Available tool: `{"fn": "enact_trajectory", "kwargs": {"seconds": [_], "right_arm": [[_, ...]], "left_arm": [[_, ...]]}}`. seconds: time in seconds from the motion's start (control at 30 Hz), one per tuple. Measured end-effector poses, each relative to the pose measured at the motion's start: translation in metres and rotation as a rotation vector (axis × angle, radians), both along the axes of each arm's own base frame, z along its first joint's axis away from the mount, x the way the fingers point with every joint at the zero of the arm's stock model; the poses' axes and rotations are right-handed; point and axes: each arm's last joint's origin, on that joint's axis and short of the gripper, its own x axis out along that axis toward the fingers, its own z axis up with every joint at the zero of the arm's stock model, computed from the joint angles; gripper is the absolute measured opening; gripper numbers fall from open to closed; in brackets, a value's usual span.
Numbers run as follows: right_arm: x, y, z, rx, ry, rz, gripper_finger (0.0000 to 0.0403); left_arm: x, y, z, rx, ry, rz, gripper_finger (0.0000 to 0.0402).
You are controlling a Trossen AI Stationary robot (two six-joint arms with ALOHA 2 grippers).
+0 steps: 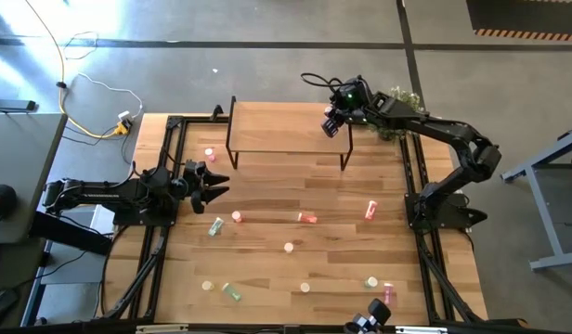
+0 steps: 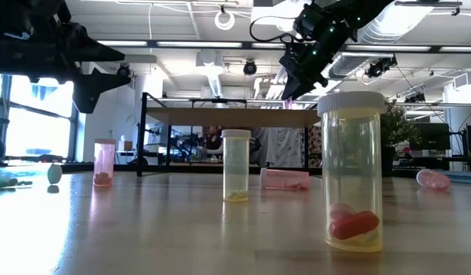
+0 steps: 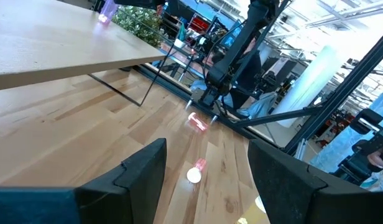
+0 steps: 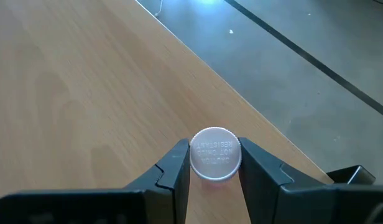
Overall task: Pick and place medicine bottles onto shelf by color
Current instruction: Put the middle purple pill bottle on the shelf, then put the left orange pill bottle on the shelf
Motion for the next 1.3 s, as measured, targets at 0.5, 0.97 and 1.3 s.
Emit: {"fn": "enact_trajectory", "kwargs": {"seconds": [0.5, 0.97, 1.3], "right_arm": [[0.0, 0.0, 0.001, -0.013, 0.006, -0.017, 0.0172], [-0.01, 0.007, 0.022, -0.046, -0.068, -0.038, 0.0174], [-0.025, 0.025, 0.048, -0.073, -0.152, -0.039, 0.0174]], "left_arm": [[0.0, 0.0, 0.0, 0.0, 0.0, -0.001, 0.0216], [0.0, 0.0, 0.004, -0.023, -0.017, 0.013, 0.0216], [-0.002, -0.001, 0.047, 0.118, 0.063, -0.026, 0.0216]]}}
